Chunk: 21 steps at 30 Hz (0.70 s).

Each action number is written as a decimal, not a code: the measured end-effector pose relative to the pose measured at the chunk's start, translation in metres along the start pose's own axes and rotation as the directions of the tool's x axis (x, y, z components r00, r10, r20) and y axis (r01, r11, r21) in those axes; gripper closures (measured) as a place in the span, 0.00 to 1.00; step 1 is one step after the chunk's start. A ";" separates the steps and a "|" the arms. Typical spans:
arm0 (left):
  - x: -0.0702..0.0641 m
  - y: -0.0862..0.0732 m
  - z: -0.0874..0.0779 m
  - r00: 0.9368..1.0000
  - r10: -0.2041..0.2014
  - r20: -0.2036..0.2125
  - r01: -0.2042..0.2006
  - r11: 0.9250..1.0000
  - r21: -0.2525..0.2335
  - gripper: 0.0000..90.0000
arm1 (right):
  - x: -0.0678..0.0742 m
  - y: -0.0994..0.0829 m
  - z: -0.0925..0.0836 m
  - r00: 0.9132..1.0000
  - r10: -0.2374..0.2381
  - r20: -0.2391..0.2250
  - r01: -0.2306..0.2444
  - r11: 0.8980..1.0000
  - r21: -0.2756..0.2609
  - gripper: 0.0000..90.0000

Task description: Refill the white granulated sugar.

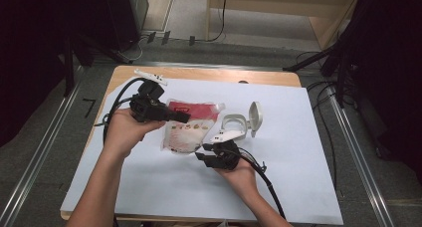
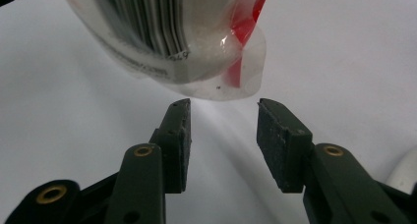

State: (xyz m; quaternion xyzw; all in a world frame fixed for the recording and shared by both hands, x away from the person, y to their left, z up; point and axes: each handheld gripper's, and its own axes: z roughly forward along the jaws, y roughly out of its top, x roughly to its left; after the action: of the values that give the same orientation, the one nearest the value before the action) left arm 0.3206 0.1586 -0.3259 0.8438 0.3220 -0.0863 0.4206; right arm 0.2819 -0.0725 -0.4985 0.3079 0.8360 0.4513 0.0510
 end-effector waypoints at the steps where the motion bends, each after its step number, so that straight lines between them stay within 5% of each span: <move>1: 0.000 0.000 0.000 1.000 0.000 0.004 0.000 1.000 0.000 1.00 | 0.000 0.000 0.001 1.000 -0.008 0.007 0.008 1.000 0.002 0.64; 10: 0.000 0.001 0.006 0.998 -0.043 0.039 0.043 0.999 0.007 0.99 | -0.002 -0.005 0.012 0.996 -0.080 0.042 0.081 0.997 -0.019 0.64; 21: 0.005 0.001 0.009 0.996 -0.070 0.052 0.072 0.996 -0.044 0.99 | 0.008 -0.005 0.012 0.996 -0.088 -0.032 0.087 0.996 -0.036 0.72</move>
State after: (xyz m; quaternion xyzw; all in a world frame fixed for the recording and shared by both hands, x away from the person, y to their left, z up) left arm 0.3262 0.1538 -0.3334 0.8194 0.3430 -0.1152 0.4446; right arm 0.2772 -0.0613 -0.5079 0.2626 0.8415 0.4680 0.0620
